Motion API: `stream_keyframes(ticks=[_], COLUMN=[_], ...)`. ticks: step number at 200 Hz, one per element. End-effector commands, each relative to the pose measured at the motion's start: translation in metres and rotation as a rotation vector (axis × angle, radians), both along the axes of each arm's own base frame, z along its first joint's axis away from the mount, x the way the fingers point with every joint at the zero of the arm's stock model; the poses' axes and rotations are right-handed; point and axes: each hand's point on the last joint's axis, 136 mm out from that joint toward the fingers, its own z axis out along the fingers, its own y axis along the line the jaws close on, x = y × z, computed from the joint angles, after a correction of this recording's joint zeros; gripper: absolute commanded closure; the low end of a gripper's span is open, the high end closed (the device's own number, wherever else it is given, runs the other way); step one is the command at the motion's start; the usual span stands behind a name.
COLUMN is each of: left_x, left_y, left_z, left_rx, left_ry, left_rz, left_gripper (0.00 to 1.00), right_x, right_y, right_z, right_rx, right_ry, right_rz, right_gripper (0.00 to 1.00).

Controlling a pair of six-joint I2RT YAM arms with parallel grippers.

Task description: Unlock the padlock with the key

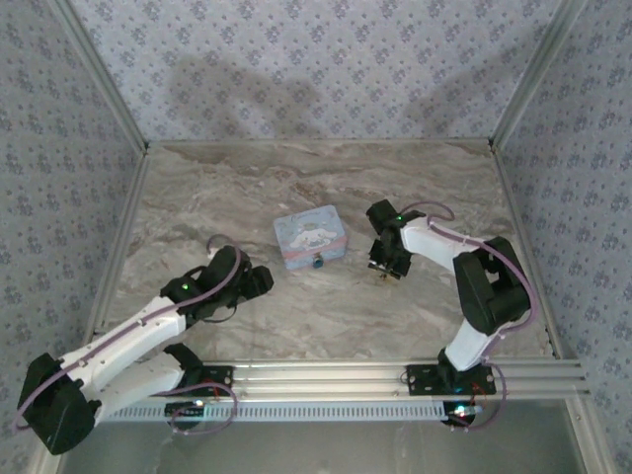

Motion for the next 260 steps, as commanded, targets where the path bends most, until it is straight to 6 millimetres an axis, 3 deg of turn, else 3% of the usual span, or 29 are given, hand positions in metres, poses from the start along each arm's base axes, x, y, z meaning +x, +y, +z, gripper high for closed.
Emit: stream_keyframes(ticks=[1, 97, 140, 168, 208, 236, 260], left_x=[-0.003, -0.008, -0.01, -0.011, -0.01, -0.006, 0.001], left_y=[0.006, 0.015, 0.019, 0.02, 0.018, 0.01, -0.007], left_z=[-0.002, -0.007, -0.009, -0.009, -0.005, 0.008, 0.031], left_rx=[0.006, 0.005, 0.006, 0.005, -0.005, -0.039, -0.102], left_ry=[0.001, 0.0, -0.003, -0.001, -0.007, -0.037, -0.089], left_rz=[0.029, 0.059, 0.076, 0.078, 0.078, 0.046, -0.005], left_gripper=[0.28, 0.28, 0.28, 0.28, 0.27, 0.27, 0.27], right_x=[-0.002, -0.013, -0.021, -0.02, -0.01, 0.001, 0.009], right_y=[0.006, 0.002, 0.0, 0.0, 0.003, 0.009, 0.015], right_z=[-0.005, -0.019, -0.026, -0.02, 0.015, 0.059, 0.102], right_rx=[0.012, 0.003, 0.009, 0.019, 0.091, 0.193, 0.271], right_ry=[0.016, 0.069, 0.088, 0.068, -0.049, -0.198, -0.337], right_rz=[-0.028, -0.049, -0.05, -0.048, -0.05, -0.011, 0.029], right_gripper=[0.62, 0.73, 0.85, 0.92, 1.0, 1.0, 1.0])
